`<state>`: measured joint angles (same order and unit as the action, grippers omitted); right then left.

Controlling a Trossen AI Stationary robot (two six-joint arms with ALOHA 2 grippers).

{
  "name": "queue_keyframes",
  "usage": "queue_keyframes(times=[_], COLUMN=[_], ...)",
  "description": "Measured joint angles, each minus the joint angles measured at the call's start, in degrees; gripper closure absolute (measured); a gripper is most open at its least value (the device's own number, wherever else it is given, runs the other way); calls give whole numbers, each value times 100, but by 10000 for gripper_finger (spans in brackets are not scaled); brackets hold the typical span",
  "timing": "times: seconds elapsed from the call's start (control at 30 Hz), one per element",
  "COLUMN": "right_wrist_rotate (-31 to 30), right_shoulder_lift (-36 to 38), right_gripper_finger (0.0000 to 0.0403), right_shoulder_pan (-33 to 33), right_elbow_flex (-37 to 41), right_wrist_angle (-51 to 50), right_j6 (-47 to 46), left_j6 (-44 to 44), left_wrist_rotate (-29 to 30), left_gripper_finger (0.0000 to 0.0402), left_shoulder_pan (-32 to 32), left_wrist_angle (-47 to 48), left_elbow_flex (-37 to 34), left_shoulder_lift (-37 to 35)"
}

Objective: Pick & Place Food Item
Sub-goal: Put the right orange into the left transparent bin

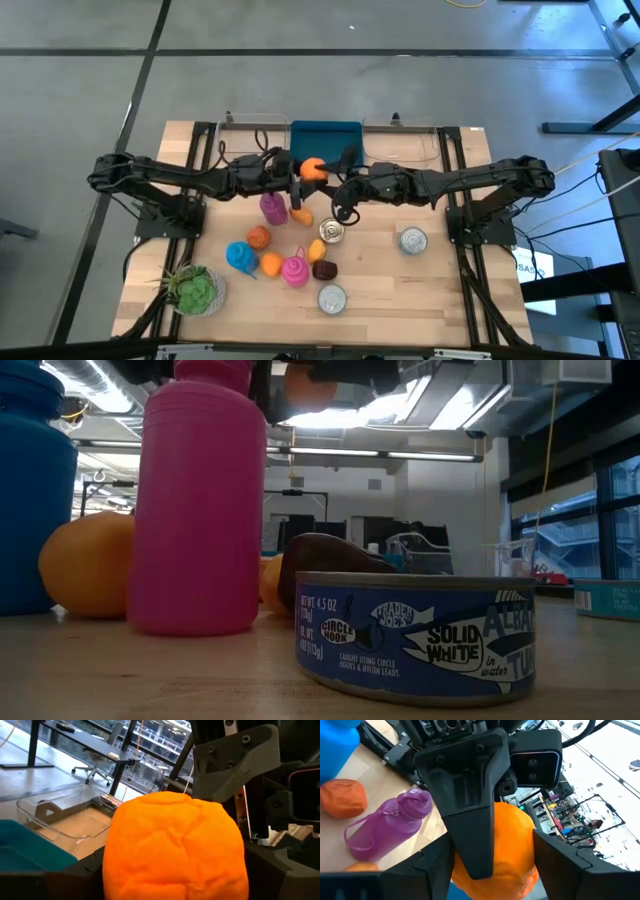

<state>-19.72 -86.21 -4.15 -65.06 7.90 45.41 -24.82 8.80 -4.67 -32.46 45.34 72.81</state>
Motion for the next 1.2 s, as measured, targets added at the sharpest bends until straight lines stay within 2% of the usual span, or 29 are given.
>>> queue_keyframes(times=[0.2, 0.4, 0.87, 1.2], right_wrist_rotate=[-21, -34, -217, -887], right_shoulder_lift=[4, 13, 192, 643], right_gripper_finger=[163, 146, 106, 70], right_shoulder_pan=[-37, -45, -274, -498], right_elbow_flex=[0, 2, 13, 35], right_wrist_angle=[-26, -37, 5, -389], right_j6=[7, -14, -189, -194], left_j6=[189, 287, 1246, 1886], left_wrist_rotate=[75, -162, -276, -91], left_gripper_finger=[138, 182, 183, 181], left_shoulder_pan=[-62, -183, -214, -214], left_wrist_angle=[1, 5, 230, 619], left_elbow_flex=[0, 0, 4, 28], left_shoulder_lift=[-9, -17, -358, -1188])
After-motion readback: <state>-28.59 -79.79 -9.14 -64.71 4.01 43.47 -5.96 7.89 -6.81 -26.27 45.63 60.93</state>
